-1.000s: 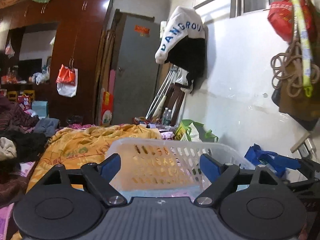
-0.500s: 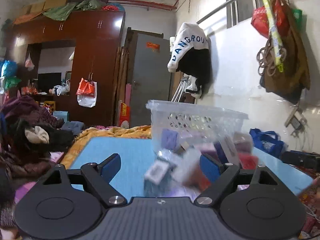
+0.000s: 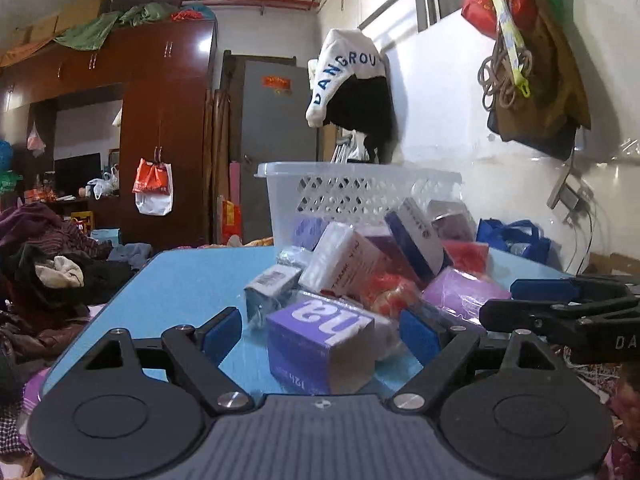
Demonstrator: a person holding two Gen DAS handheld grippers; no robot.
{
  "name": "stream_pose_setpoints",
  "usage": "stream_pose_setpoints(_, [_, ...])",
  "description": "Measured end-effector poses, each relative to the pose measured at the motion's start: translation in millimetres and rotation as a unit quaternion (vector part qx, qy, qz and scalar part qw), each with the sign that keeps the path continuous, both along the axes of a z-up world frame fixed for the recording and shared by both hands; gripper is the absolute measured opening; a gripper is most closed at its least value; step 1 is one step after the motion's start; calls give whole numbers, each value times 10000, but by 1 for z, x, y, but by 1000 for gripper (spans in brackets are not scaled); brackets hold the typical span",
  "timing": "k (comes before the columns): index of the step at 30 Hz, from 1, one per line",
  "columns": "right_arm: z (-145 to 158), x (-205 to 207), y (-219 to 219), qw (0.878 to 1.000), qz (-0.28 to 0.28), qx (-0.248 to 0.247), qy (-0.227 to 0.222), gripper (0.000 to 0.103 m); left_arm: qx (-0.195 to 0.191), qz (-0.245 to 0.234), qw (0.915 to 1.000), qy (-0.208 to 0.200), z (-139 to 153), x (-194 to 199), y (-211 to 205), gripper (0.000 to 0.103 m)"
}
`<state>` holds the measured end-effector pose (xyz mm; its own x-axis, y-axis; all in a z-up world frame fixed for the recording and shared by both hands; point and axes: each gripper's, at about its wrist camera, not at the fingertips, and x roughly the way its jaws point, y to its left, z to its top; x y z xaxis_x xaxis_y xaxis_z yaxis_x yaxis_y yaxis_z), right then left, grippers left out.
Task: Organize objects
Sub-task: 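Grasp another purple Lu box with the left tool while the right grasps a purple-wrapped package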
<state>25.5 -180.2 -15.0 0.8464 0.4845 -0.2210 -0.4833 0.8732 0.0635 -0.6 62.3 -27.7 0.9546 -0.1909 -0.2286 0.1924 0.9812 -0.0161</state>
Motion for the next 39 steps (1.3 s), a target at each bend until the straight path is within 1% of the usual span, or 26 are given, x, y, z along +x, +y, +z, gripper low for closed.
stream_pose_setpoints(3, [-7,-7,5,9999,86,-66,21,73,-3,1,10000,29,-5,3,3,88])
stream_pose_setpoints(5, [-9,-7,10,9998,140,-116,59,71,-104,-59,9999,81,-7,5,7,88])
stream_pose_setpoints(7, [-13,-7,14,9995,223,-173,109,65,-120,-152,9998,75,-10,6,9,88])
stream_pose_setpoints(14, [-20,1,19,9988,308,-223,305,65,221,-215,9994,-139,-15,8,2,88])
stream_pose_setpoints(16, [-22,1,22,9989,274,-270,280,66,301,-224,9991,-201,-15,7,-1,88])
stream_pose_setpoints(19, [-22,0,26,9990,205,-341,210,66,341,-285,9988,-182,-17,7,-1,88])
stream_pose_setpoints(20, [-22,0,26,9991,186,-340,193,66,337,-282,9989,-162,-18,8,-2,86])
stream_pose_setpoints(21, [-22,0,25,9991,181,-338,199,65,327,-282,9990,-130,-19,9,-1,80])
stream_pose_setpoints(22, [-23,0,24,9990,191,-334,221,62,300,-291,9991,-108,-19,9,-1,68])
stream_pose_setpoints(23, [-23,1,24,9990,207,-335,231,58,284,-272,9992,-96,-19,9,0,64])
stream_pose_setpoints(24, [-22,0,23,9990,220,-330,228,57,301,-229,9992,-111,-19,8,0,64])
stream_pose_setpoints(26, [-22,-2,22,9990,235,-348,170,56,330,-153,9992,-166,-19,6,0,64])
stream_pose_setpoints(29, [-19,-7,18,9991,275,-318,15,56,286,-164,9992,-244,-17,3,2,64])
stream_pose_setpoints(35, [-5,-17,6,9987,370,-143,-324,56,46,-235,9993,-276,-8,-1,11,64])
stream_pose_setpoints(39, [6,-24,-1,9979,314,-105,-559,56,-37,-212,9989,-414,1,-5,12,64])
